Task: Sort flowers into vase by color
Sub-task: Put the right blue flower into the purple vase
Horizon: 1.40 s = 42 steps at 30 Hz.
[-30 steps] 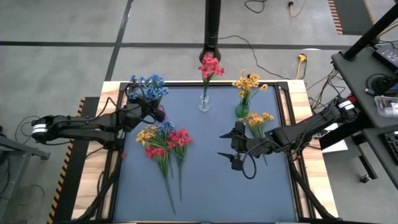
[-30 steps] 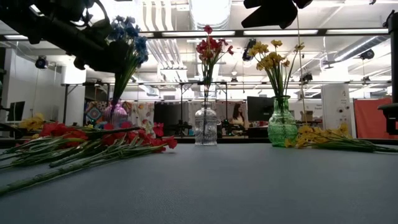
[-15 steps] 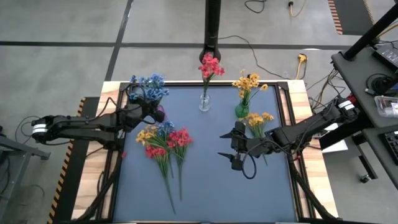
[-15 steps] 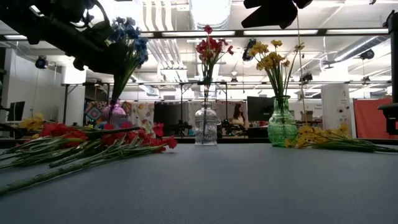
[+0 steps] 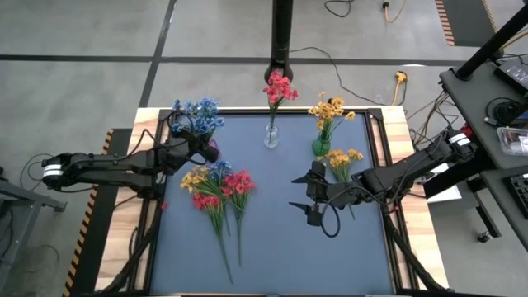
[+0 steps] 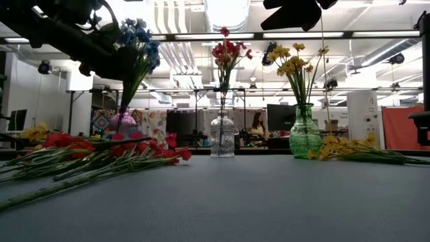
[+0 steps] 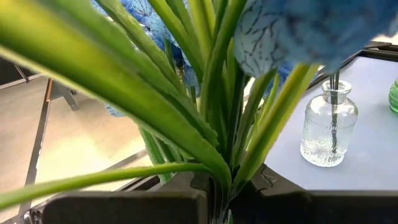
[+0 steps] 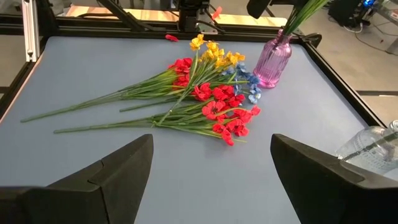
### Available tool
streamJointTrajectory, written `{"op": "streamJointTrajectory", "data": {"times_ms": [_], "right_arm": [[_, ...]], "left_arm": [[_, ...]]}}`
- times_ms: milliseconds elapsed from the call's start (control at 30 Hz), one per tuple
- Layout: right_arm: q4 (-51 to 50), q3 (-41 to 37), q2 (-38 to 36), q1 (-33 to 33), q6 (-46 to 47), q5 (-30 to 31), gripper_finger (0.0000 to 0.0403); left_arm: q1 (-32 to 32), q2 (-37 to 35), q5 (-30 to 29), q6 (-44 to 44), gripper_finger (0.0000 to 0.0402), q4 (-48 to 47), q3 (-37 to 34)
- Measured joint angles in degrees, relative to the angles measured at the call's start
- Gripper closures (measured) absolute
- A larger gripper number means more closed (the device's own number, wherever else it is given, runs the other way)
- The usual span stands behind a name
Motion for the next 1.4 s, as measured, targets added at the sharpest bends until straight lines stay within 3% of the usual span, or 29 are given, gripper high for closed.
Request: {"op": "streamJointTrajectory", "data": {"times_ms": [567,733,1100,1400], "right_arm": [[0.0,0.0,0.0,0.0,0.0,0.0,0.0085],[0.0,0.0,0.0,0.0,0.0,0.0,0.0085],[0.0,0.0,0.0,0.0,0.1,0.0,0.0085],[0.0,0.0,0.0,0.0,0.0,0.0,0.0085]], "left_arm": [[0.0,0.0,-0.5,-0.2,0.0381,0.0,0.0],[0.0,0.0,-0.5,-0.4,0.0346,-0.1,0.0],[0.0,0.0,-0.5,-0.7,0.0225,-0.1,0.0],[0.0,0.0,-0.4,-2.1,0.0183,-0.4,0.0]]}}
